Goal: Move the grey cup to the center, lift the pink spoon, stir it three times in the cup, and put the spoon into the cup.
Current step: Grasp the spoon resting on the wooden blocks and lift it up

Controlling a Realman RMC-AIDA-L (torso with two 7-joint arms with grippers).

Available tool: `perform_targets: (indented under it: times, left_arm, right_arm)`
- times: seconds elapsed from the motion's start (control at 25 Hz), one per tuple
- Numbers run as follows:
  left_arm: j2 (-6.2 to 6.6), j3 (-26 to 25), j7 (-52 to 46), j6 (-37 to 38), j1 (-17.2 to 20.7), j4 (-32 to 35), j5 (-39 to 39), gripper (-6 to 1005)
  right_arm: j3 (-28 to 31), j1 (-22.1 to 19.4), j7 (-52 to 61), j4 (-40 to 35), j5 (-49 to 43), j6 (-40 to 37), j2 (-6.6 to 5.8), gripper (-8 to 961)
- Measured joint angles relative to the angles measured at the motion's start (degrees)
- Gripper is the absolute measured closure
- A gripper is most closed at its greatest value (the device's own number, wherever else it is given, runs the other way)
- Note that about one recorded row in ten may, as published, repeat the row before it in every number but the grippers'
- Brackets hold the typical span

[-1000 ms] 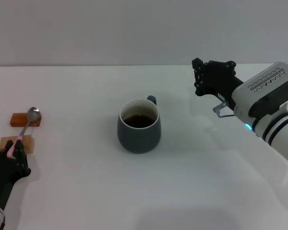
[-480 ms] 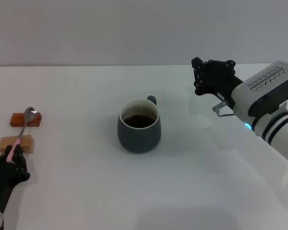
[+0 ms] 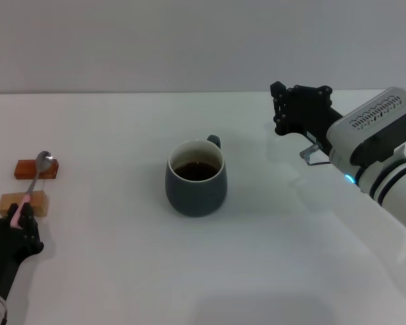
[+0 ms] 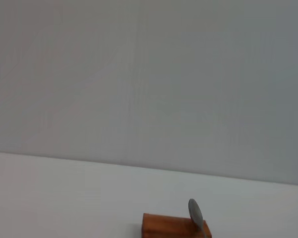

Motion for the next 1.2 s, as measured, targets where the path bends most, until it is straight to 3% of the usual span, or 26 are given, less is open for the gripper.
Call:
perform_targets:
  times: [0.4,0.52,0.56,0.64,0.68,0.84,1.0,1.2]
  left_arm:
    - [1.18,-1.2,0.0,0.8,1.5,4.7,0.4,852]
    - [2.38,-1.6,0.0,1.0,2.2,7.6,0.5,852]
    - [3.59,-2.1,0.0,1.0,2.8,10.1,0.6,852]
    - [3.98,-2.3,0.0,0.9,3.0,10.8,0.7,852]
    - [5.62,-3.7,-0.1,0.0,4.0,14.8,2.1,852]
    - [7.65,-10.6,-0.5,-7.6,8.0,25.0,9.8,853]
    - [7.9,-16.2,-0.7,-14.7,11.2,33.9,17.4,853]
    - [8.37,-18.3,-0.9,-21.9,12.8,42.2,21.6,853]
  right_arm:
    - [0.0,-0.1,0.0,-0.2,0.0,0.0,0.0,954]
    - [0.0,-0.1,0.0,-0.3,0.0,0.0,0.0,954]
    - [0.0,-0.1,0.0,-0.3,0.0,0.0,0.0,954]
    - [0.0,-0.2,0.0,-0.3,0.0,0.0,0.0,954]
    - [0.0,-0.2,0.0,-0.3,0.0,0.0,0.0,954]
    - [0.0,-0.2,0.0,-0.5,0.0,0.0,0.0,954]
    - [0.2,-0.2,0.0,-0.8,0.0,0.0,0.0,954]
    - [0.6,-0.1,0.0,-1.8,0.1,0.0,0.0,954]
